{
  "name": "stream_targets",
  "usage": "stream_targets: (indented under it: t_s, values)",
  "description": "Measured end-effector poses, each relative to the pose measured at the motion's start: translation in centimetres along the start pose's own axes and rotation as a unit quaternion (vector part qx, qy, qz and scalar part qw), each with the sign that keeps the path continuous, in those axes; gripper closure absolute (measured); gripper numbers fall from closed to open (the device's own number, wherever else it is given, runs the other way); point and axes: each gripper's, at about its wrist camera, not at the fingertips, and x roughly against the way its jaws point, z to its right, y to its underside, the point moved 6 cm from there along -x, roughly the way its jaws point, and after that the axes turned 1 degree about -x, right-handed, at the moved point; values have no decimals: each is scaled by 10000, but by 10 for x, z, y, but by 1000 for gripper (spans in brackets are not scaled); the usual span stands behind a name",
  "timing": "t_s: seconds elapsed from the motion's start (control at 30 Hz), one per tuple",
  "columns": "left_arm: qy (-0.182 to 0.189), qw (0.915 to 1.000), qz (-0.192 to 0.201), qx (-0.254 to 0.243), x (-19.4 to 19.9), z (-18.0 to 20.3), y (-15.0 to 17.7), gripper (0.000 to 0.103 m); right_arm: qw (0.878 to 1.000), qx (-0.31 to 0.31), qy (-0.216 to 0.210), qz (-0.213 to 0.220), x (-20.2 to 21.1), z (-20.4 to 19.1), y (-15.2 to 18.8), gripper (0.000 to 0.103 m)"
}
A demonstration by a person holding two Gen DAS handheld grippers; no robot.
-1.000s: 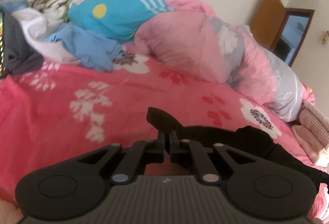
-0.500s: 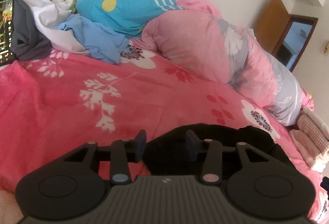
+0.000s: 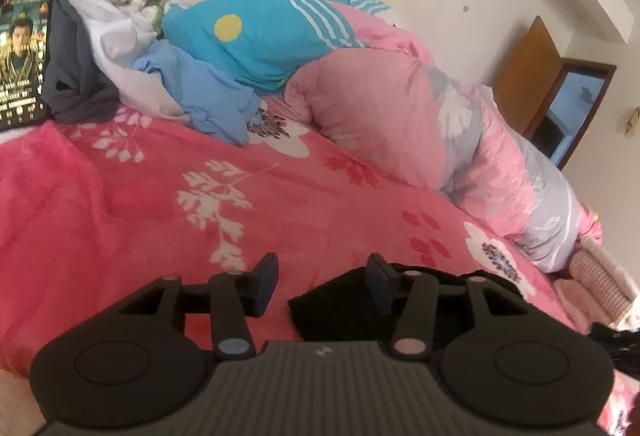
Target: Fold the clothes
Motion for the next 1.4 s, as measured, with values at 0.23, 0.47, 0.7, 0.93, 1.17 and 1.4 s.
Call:
stream_targets:
  t_s: [0.23,0.47,0.7,0.93,1.17,1.4]
  values:
    - [257,9984,-177,-464,-18,21,14,53,9902,1128,-383,-725,-53,-68,35,57]
    - [176,9952,-564,-779,-41,20,36,54,9820,1543,-225,-1065,-91,-91,54,57]
    - [226,9949,-647,-738,-47,10,41,55,9786,1743,-237,-1064,-108,-102,57,97]
    - [307,9954,-629,-656,-48,6,41,55,9708,1855,-1155,-993,-83,-133,63,99]
    - [391,9957,-611,-570,-48,3,40,54,9557,1854,-1869,-1313,-69,-157,82,99]
    - [425,9961,-576,-516,-45,2,38,54,9472,1979,-1959,-1588,-61,-165,95,94]
